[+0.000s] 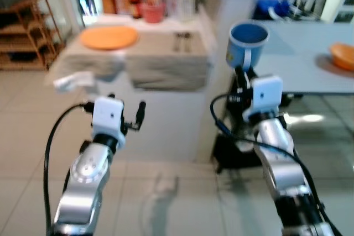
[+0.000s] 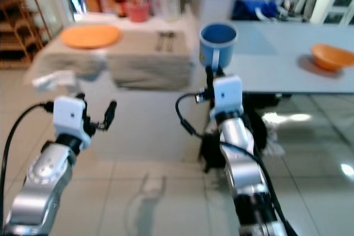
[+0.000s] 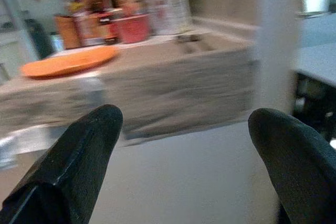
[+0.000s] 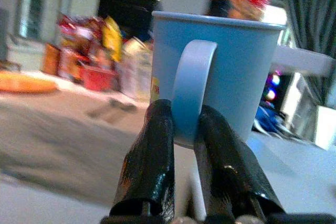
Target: Setting the table
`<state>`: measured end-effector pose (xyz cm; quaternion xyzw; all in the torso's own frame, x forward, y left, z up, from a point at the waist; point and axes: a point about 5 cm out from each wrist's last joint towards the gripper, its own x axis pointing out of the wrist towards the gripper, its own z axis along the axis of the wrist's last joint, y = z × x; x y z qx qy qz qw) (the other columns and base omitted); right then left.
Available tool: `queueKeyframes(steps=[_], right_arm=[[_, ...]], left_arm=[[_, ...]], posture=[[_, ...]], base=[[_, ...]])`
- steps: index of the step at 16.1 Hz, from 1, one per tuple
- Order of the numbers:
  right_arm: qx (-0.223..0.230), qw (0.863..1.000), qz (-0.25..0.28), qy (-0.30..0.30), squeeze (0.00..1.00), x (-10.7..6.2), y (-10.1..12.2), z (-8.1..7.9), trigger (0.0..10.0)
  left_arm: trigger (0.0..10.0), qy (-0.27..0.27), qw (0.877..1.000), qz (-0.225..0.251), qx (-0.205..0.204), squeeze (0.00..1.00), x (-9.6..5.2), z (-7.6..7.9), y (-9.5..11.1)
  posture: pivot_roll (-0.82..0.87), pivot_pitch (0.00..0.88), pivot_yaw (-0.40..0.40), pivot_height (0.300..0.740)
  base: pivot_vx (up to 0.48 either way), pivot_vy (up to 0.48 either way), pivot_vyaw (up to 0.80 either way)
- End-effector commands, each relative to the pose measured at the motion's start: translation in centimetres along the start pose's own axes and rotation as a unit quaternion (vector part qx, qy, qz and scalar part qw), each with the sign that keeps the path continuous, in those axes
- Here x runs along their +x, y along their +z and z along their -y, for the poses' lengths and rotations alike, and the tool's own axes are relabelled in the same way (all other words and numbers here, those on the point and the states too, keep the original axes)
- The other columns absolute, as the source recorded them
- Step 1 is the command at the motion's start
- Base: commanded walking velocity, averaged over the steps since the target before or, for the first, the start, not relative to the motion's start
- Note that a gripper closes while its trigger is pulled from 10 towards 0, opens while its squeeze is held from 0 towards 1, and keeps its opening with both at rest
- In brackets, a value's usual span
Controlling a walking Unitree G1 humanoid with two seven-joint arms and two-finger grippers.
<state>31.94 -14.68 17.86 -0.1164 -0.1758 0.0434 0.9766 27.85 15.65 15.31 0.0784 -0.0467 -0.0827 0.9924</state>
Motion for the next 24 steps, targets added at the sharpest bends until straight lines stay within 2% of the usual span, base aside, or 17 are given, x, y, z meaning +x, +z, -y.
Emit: queueKeyframes(steps=[1, 12, 20, 24], right_arm=[[0.000, 1.000, 0.014, -0.001, 0.00, 0.3, 0.7, 0.1, 0.0], [0.000, 1.000, 0.010, 0.002, 0.00, 0.1, 0.6, 0.1, 0.0], [0.000, 1.000, 0.005, 0.009, 0.00, -0.1, 0.3, 0.0, 0.0], [0.001, 1.000, 0.000, 0.010, 0.00, -0.7, 0.1, 0.0, 0.0]], left_arm=[[10.0, 0.008, 1.000, 0.002, 0.006, 0.00, 0.2, -0.4, 0.3], [10.0, 0.033, 0.999, -0.003, 0.019, 0.00, 0.3, -1.0, 0.2], [10.0, 0.056, 0.998, -0.011, 0.026, 0.00, -0.7, -1.8, -0.1], [10.0, 0.087, 0.995, -0.013, 0.038, 0.00, -0.8, -2.9, -0.2]], posture=[[0.00, 0.000, 0.018, 0.736], [0.00, 0.000, 0.016, 0.736], [0.01, 0.000, 0.009, 0.736], [0.00, 0.000, 0.011, 0.736]], base=[[0.000, -0.461, 0.00], [0.000, -0.461, 0.00], [0.000, -0.461, 0.00], [0.000, -0.454, 0.00]])
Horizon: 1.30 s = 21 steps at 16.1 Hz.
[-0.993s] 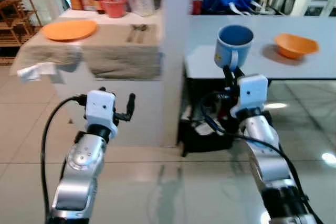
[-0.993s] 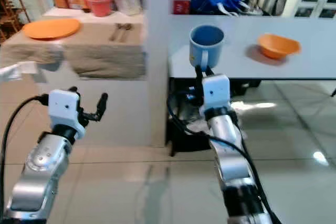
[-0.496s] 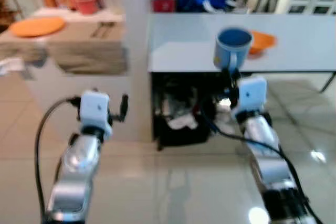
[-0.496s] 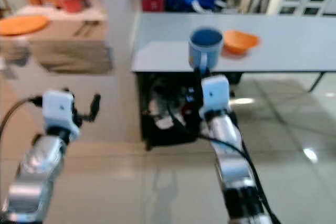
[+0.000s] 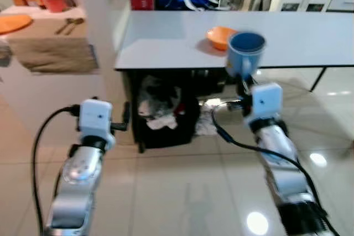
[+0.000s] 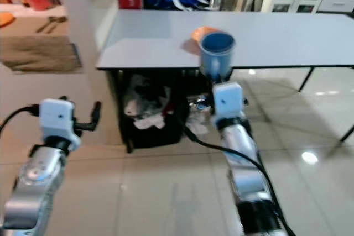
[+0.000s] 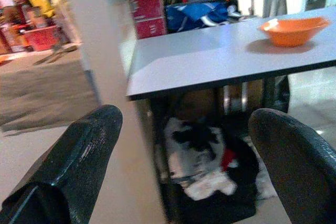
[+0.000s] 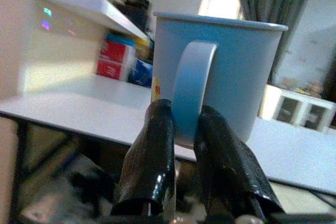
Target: Setting the table
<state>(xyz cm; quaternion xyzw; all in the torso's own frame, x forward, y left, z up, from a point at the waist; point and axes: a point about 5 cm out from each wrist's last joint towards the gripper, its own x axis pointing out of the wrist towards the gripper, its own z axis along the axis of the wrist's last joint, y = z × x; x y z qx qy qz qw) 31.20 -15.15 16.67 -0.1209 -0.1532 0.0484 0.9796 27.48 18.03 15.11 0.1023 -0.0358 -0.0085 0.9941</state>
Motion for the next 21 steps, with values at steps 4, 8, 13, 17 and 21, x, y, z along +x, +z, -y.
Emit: queueKeyframes(steps=[4, 8, 13, 17, 21], right_arm=[[-0.001, 1.000, 0.013, -0.005, 0.00, -0.3, 0.7, 0.5, 0.0], [0.010, 1.000, 0.003, 0.005, 0.00, -1.4, 0.4, -0.2, 0.0], [0.024, 1.000, -0.013, 0.012, 0.00, -2.9, -0.1, -0.7, 0.0], [0.045, 0.996, -0.072, 0.019, 0.00, -5.6, -2.5, -0.8, 0.0], [0.042, 0.990, -0.133, 0.012, 0.00, -8.2, -5.0, 0.3, 0.0]], left_arm=[[10.0, 0.050, 0.999, 0.005, 0.021, 0.00, 0.3, -1.9, 0.1], [10.0, 0.043, 0.999, -0.011, -0.006, 0.00, 0.6, -1.5, -0.3], [10.0, 0.028, 0.999, -0.009, -0.018, 0.00, 0.4, -0.8, -0.3], [10.0, 0.018, 0.998, -0.021, -0.049, 0.00, -0.5, -0.5, -0.7], [10.0, 0.009, 0.998, -0.041, -0.043, 0.00, -1.9, -0.5, -1.7]], posture=[[-0.01, 0.000, 0.014, 0.736], [-0.02, 0.000, 0.020, 0.736], [-0.02, 0.000, 0.023, 0.736], [-0.02, 0.000, 0.020, 0.736], [-0.02, 0.000, 0.025, 0.736]], base=[[0.000, -0.108, 0.00], [0.480, 0.000, 0.00], [0.480, 0.000, 0.00], [0.480, 0.000, 0.00], [0.480, 0.000, 0.00]])
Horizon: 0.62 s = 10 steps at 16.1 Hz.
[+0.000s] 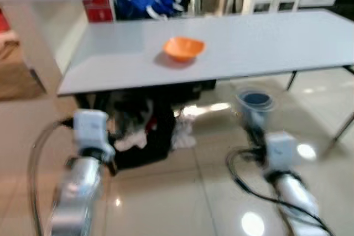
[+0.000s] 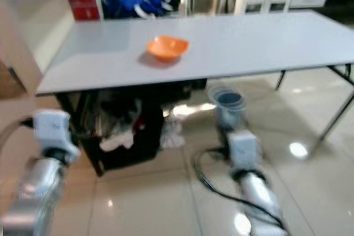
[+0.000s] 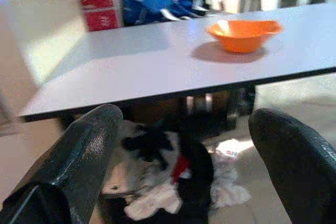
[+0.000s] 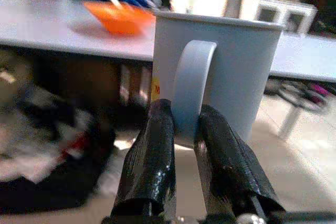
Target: Setting the table
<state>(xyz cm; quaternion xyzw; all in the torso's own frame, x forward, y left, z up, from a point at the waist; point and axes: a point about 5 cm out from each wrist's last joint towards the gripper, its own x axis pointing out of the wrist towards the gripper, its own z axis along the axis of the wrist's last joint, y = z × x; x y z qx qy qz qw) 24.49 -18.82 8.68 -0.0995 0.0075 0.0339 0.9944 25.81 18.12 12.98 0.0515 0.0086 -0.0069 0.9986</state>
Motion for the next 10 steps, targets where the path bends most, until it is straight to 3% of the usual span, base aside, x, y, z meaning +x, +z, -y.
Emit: queueKeyframes(steps=[1, 2, 5, 6, 10], right_arm=[[0.010, 1.000, 0.022, 0.015, 0.00, 0.4, 1.0, -0.8, 0.0], [0.013, 1.000, 0.006, 0.019, 0.00, -0.2, 0.0, -0.9, 0.0], [0.012, 0.999, 0.004, 0.032, 0.00, 0.3, -1.7, -1.6, 0.0], [0.012, 0.999, -0.006, 0.037, 0.00, 0.2, -3.5, -1.9, 0.0], [0.005, 0.999, 0.014, 0.044, 0.00, 0.7, -3.1, -2.3, 0.0]], left_arm=[[10.0, 0.013, 1.000, -0.003, 0.006, 0.00, -0.3, -1.1, 0.1], [10.0, 0.020, 1.000, -0.015, -0.001, 0.00, -0.8, -1.3, -0.3], [10.0, 0.004, 1.000, -0.004, 0.015, 0.00, -0.4, -0.2, 0.1], [10.0, -0.023, 0.998, 0.015, 0.059, 0.00, -0.1, 0.9, 0.6], [10.0, -0.047, 0.995, 0.019, 0.082, 0.00, 0.1, 1.6, 0.7]], posture=[[-0.01, 0.000, 0.025, 0.736], [-0.02, 0.000, 0.023, 0.736], [-0.02, 0.000, 0.021, 0.736], [-0.02, 0.000, 0.020, 0.736], [-0.02, 0.000, 0.022, 0.736]], base=[[0.480, 0.000, 0.00], [0.480, 0.000, 0.00], [0.456, 0.000, 0.00], [0.000, -0.424, 0.00], [0.000, -0.468, 0.00]])
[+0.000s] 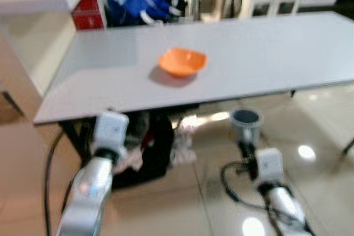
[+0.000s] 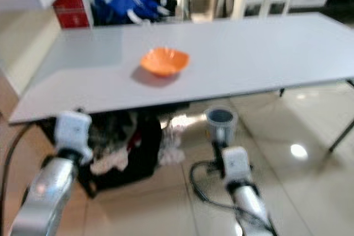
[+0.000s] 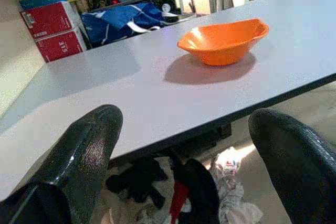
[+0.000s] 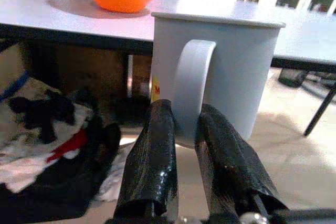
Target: Setting the table
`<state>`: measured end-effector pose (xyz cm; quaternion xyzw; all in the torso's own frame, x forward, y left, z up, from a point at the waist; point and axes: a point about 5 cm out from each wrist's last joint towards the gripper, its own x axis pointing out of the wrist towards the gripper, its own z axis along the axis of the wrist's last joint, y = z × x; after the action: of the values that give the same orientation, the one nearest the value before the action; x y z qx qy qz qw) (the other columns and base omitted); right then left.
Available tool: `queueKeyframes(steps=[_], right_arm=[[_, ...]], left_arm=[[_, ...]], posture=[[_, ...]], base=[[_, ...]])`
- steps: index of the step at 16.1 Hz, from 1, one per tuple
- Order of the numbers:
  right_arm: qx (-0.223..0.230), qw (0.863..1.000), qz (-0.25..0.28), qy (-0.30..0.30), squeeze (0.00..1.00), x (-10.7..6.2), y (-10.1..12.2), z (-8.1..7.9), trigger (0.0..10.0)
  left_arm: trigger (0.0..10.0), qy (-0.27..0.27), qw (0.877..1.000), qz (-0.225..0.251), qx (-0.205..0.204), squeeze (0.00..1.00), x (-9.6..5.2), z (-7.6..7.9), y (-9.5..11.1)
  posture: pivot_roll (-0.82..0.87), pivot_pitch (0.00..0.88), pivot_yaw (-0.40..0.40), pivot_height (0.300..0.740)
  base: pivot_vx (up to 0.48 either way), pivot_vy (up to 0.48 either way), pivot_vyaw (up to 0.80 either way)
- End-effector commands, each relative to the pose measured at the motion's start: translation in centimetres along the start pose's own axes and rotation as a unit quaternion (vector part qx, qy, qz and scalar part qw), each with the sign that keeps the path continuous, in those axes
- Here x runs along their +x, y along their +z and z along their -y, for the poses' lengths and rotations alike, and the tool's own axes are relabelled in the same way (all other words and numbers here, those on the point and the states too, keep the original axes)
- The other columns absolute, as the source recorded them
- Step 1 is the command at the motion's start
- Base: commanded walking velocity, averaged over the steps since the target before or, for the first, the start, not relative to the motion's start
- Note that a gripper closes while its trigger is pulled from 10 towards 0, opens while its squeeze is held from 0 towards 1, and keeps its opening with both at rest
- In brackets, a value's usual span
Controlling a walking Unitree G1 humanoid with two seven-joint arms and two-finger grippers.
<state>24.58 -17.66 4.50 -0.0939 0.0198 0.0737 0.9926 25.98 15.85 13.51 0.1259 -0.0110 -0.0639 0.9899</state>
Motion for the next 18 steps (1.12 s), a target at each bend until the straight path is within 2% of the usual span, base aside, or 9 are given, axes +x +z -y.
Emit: queueKeyframes(steps=[1, 3, 6, 7, 14, 18], right_arm=[[-0.002, 0.999, 0.038, 0.005, 0.00, 0.6, 1.4, -0.3, 0.0], [-0.005, 0.998, 0.057, 0.002, 0.00, 1.3, 1.8, 0.2, 0.0], [-0.008, 0.998, 0.070, 0.000, 0.00, 1.3, 2.8, 0.4, 0.0], [-0.008, 0.997, 0.074, 0.001, 0.00, 1.3, 3.0, 0.4, 0.0], [-0.013, 0.995, 0.099, 0.010, 0.00, 1.4, 5.5, -0.2, 0.0], [-0.014, 0.995, 0.097, 0.015, 0.00, 1.3, 6.0, -0.4, 0.0]], left_arm=[[10.0, 0.005, 1.000, 0.004, 0.014, 0.00, 0.0, -0.6, 0.0], [10.0, 0.015, 1.000, 0.008, 0.007, 0.00, 0.2, -0.9, 0.2], [10.0, 0.014, 1.000, 0.008, -0.003, 0.00, 0.3, -0.9, 0.1], [10.0, 0.017, 1.000, 0.010, -0.014, 0.00, 0.3, -0.9, 0.1], [10.0, 0.062, 0.998, -0.005, -0.021, 0.00, 1.1, -2.2, -0.1], [10.0, 0.083, 0.996, -0.016, -0.024, 0.00, 1.1, -2.7, -0.5]], posture=[[-0.02, 0.000, 0.024, 0.736], [-0.02, 0.000, 0.027, 0.736], [-0.02, 0.000, 0.027, 0.736], [-0.02, 0.000, 0.027, 0.736], [-0.02, 0.000, 0.019, 0.736], [-0.01, 0.000, 0.016, 0.736]], base=[[0.000, -0.472, 0.00], [0.000, 0.000, 0.00], [0.000, -0.099, 0.00], [0.000, -0.480, 0.00], [0.000, -0.448, 0.00], [0.062, -0.431, 0.00]])
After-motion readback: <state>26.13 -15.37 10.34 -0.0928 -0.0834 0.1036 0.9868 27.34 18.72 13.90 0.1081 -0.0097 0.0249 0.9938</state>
